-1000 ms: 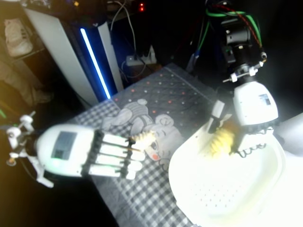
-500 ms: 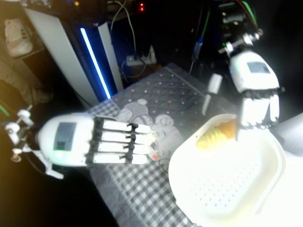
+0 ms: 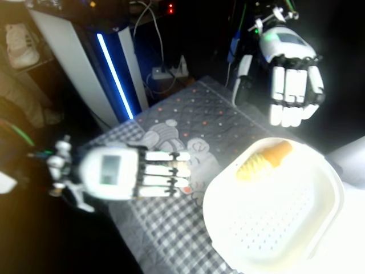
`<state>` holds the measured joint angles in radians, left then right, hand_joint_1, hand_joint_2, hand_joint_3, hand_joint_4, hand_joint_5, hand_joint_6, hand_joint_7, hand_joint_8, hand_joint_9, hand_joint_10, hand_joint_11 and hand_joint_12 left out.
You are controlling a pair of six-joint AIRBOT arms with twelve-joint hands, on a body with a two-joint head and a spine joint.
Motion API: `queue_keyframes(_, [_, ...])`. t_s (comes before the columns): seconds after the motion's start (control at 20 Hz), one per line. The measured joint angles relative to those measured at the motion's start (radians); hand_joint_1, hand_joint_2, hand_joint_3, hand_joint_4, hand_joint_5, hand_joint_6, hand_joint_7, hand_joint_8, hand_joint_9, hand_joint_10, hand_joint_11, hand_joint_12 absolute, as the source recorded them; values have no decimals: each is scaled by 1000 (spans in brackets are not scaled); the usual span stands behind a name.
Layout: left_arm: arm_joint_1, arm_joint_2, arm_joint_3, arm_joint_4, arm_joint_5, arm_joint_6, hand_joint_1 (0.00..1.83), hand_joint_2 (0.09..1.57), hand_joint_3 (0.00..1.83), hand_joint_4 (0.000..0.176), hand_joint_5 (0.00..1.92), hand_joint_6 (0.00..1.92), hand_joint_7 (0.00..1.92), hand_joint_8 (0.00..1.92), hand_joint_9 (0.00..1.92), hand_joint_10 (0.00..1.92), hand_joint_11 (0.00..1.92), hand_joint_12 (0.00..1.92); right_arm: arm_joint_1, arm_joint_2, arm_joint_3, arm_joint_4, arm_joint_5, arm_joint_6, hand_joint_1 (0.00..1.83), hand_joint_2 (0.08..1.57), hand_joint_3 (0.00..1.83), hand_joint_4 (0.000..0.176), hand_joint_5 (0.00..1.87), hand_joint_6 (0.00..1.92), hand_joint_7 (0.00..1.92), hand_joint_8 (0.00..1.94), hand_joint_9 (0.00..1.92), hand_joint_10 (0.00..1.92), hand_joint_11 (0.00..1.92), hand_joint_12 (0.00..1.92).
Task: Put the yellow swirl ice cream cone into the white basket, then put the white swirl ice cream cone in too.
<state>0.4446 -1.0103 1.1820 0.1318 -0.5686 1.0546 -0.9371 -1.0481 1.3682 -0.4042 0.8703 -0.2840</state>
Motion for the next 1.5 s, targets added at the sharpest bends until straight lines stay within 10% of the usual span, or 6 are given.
queue_keyframes(0.5, [23,0,0,-44,-19,0,727,968,0,0,567,0,698,1,679,2,265,1010,12,-50,56,10,-35,26,1308,1037,10,0,878,16,1055,663,1087,225,613,1300])
queue_keyframes(0.65, [27,0,0,-47,-16,0,709,962,0,0,570,1,710,6,699,10,286,1013,24,-59,66,16,-32,26,1263,1072,0,0,1005,776,1157,812,1249,280,832,1184])
queue_keyframes(0.75, [34,0,0,-58,-19,0,736,959,0,11,573,0,708,1,722,15,277,1150,28,-62,68,16,-30,25,1287,1061,0,0,1148,448,1122,1030,1173,1523,1094,1778])
queue_keyframes(1.25, [104,32,-11,-106,-73,-31,716,954,1,0,611,0,706,2,708,2,224,1204,193,-40,71,-61,3,31,1292,1050,0,0,1135,510,1159,923,1066,942,798,1463])
queue_keyframes(1.3, [125,43,-24,-129,-106,-32,779,952,0,0,621,1,710,1,728,10,222,1270,237,-40,89,-57,7,30,1370,1064,1,0,1059,673,1190,848,945,1004,155,590])
queue_keyframes(1.5, [169,65,-49,-158,-163,-34,855,952,0,0,600,1,707,4,773,29,317,1197,376,-99,200,102,40,-43,1395,1014,0,0,1133,631,1316,299,1165,925,979,1016])
